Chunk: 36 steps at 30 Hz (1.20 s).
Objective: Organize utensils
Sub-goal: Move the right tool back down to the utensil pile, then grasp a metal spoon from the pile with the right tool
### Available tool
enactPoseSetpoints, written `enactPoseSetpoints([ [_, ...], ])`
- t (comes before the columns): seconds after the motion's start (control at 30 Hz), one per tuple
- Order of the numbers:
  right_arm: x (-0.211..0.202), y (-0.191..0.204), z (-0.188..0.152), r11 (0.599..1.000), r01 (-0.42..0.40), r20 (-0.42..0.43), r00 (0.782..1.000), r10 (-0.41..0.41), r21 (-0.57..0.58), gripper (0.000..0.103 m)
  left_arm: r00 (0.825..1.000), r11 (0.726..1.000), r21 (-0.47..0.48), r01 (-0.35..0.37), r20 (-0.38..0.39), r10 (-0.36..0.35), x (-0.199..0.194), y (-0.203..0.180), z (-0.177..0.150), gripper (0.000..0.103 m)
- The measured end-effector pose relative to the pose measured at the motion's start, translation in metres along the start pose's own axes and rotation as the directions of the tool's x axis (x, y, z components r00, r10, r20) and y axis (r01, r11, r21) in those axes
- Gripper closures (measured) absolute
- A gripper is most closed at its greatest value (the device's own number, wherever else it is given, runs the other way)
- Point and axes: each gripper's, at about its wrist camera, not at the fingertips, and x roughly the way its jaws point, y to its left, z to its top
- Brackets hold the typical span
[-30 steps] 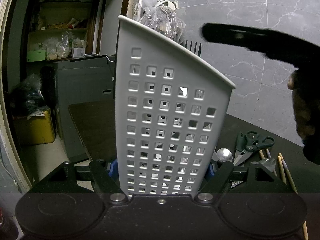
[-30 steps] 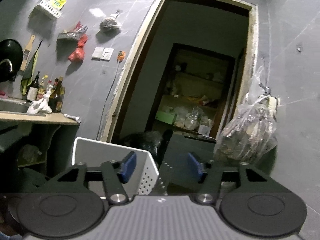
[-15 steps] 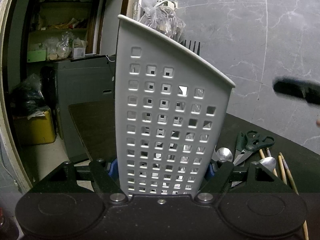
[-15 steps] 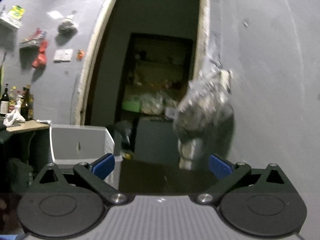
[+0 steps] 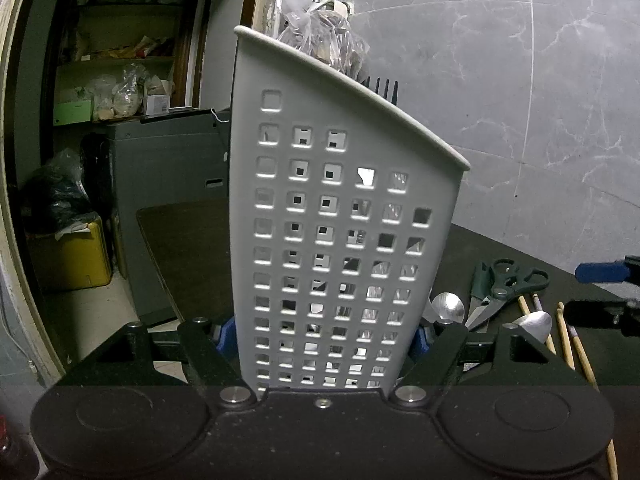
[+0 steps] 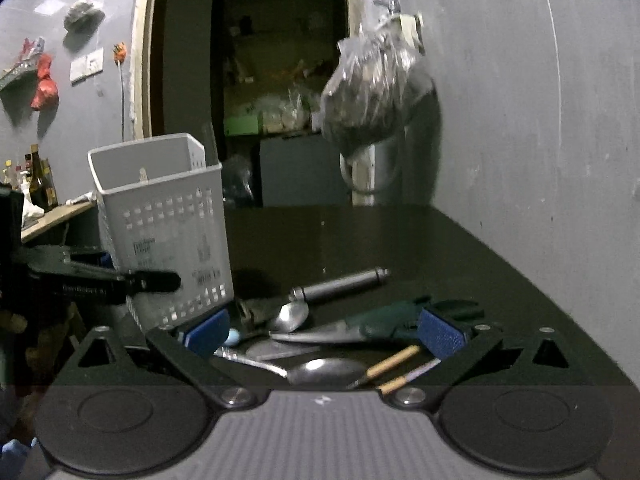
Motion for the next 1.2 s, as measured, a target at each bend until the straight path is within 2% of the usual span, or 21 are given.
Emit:
enactPoseSetpoints([
  [0.2,0.006,-0.001,-0.006,0.999,0.012,-0.061,0.998,-0.009,0.037,0.000,1.000,1.000,0.000,0.000,0.000,0.000,0.000,0.000,0.000,0.026],
  [0.37,0.018,-0.011,-0.008,0.991,-0.020,-0.128,0.991,0.037,0.129,0.000,1.000,1.000,0.000,0.000,0.000,0.000,0.000,0.000,0.000,0.026],
  [0.63,0.029,-0.024,-0.010,0.968,-0.062,-0.156,0.982,0.102,0.244,0.008,1.000,1.000,0.000,0.000,-0.001,0.000,0.000,-0.001,0.000,0.026],
  [0.8,0.032,-0.028,-0.011,0.960,-0.048,-0.166,0.981,0.097,0.277,0.012,1.000,1.000,0.000,-0.001,-0.001,0.001,0.000,0.000,0.000,0.026],
  [1.1,0.033,-0.022,-0.010,0.970,-0.021,-0.174,0.983,0.065,0.244,0.028,1.000,1.000,0.000,0.000,-0.001,0.000,0.000,-0.001,0.000,0.026],
  [1.2,0.032,-0.023,-0.010,0.969,0.000,-0.171,0.984,0.044,0.247,0.041,1.000,1.000,0.001,-0.001,-0.001,0.001,0.000,-0.001,0.000,0.026],
])
